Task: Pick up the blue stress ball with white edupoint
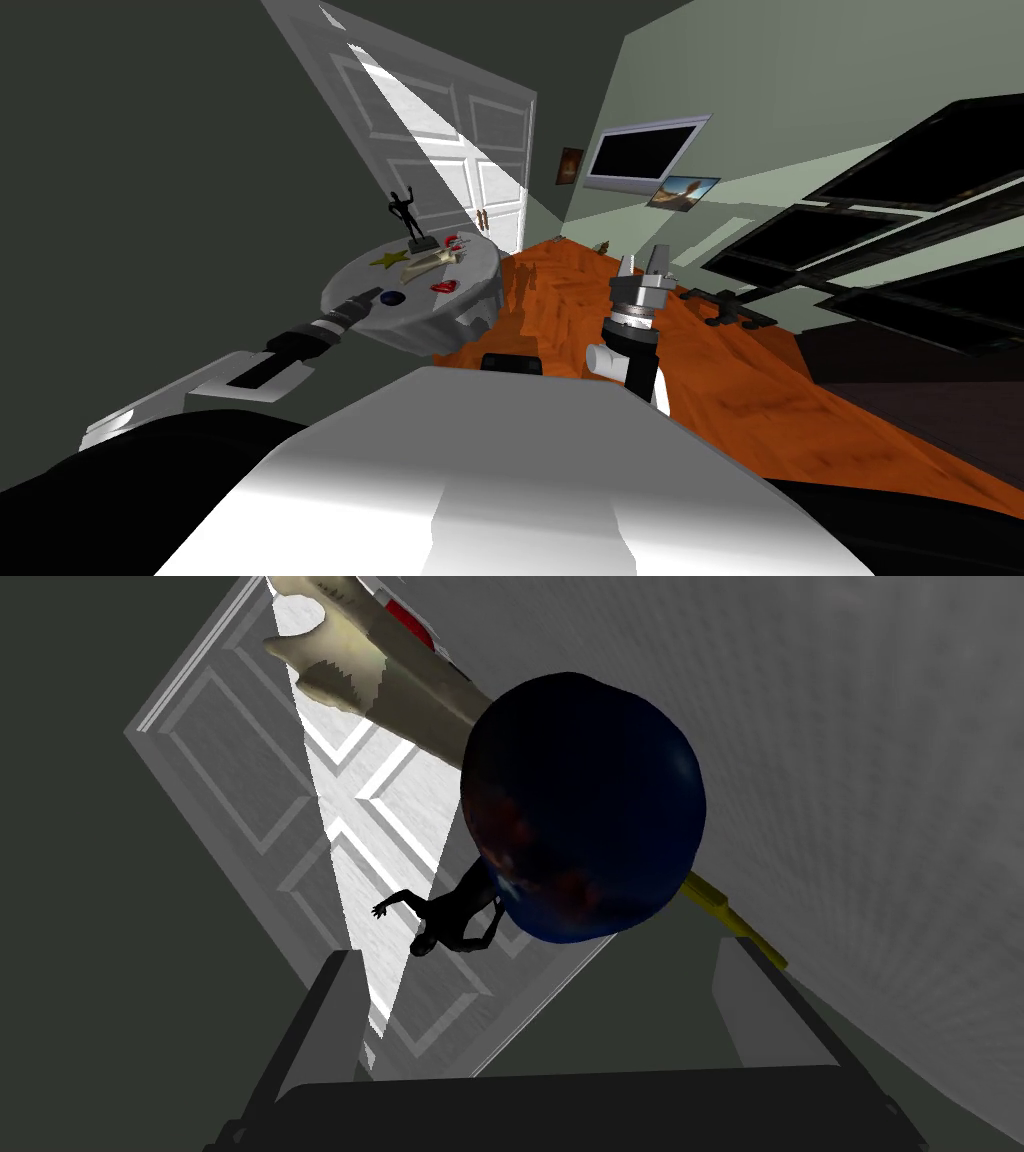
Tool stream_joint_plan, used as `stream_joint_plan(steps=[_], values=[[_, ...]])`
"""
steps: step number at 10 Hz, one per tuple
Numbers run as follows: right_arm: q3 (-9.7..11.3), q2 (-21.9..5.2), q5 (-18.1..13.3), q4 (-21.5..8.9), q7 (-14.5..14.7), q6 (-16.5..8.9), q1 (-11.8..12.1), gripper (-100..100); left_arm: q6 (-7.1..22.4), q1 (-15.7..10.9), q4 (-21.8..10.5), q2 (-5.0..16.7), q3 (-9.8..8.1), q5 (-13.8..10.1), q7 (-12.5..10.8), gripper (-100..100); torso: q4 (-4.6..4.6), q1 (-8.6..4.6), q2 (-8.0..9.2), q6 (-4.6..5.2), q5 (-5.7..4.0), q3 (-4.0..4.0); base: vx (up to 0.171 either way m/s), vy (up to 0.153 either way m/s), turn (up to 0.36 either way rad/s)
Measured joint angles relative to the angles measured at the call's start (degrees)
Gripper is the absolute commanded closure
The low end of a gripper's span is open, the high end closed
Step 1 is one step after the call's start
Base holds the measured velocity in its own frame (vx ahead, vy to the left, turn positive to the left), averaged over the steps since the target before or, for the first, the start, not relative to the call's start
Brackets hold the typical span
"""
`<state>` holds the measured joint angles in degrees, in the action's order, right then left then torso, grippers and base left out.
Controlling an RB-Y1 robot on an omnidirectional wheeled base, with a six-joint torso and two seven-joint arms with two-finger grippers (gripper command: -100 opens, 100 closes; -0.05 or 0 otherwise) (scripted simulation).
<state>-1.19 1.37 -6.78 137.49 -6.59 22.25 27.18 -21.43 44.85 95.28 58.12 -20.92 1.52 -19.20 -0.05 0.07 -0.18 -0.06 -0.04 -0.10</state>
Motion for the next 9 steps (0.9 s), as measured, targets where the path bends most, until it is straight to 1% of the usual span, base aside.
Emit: stream_joint_plan(steps=[4,6,9], values=[[0.0,0.0,0.0,0.0,0.0,0.0,0.0,0,0.05,0.04,-0.06,-0.01,-0.01,0.0,0.0,100,0.0,-0.11,-0.03,0.06,-0.03,-0.02,0.0,0.001,0.003],[0.0,0.0,0.0,0.0,0.0,0.0,0.0,0,0.05,0.04,-0.06,-0.01,-0.01,0.0,0.0,-100,0.0,-0.12,-0.03,0.06,-0.03,-0.02,0.004,-0.002,0.045],[0.0,0.0,0.0,0.0,0.0,0.0,0.0,0,-0.38,0.89,-0.11,1.08,-2.06,3.31,0.51,-100,-0.02,-0.2,-0.11,0.05,-0.05,-0.06,0.022,-0.018,0.088]])
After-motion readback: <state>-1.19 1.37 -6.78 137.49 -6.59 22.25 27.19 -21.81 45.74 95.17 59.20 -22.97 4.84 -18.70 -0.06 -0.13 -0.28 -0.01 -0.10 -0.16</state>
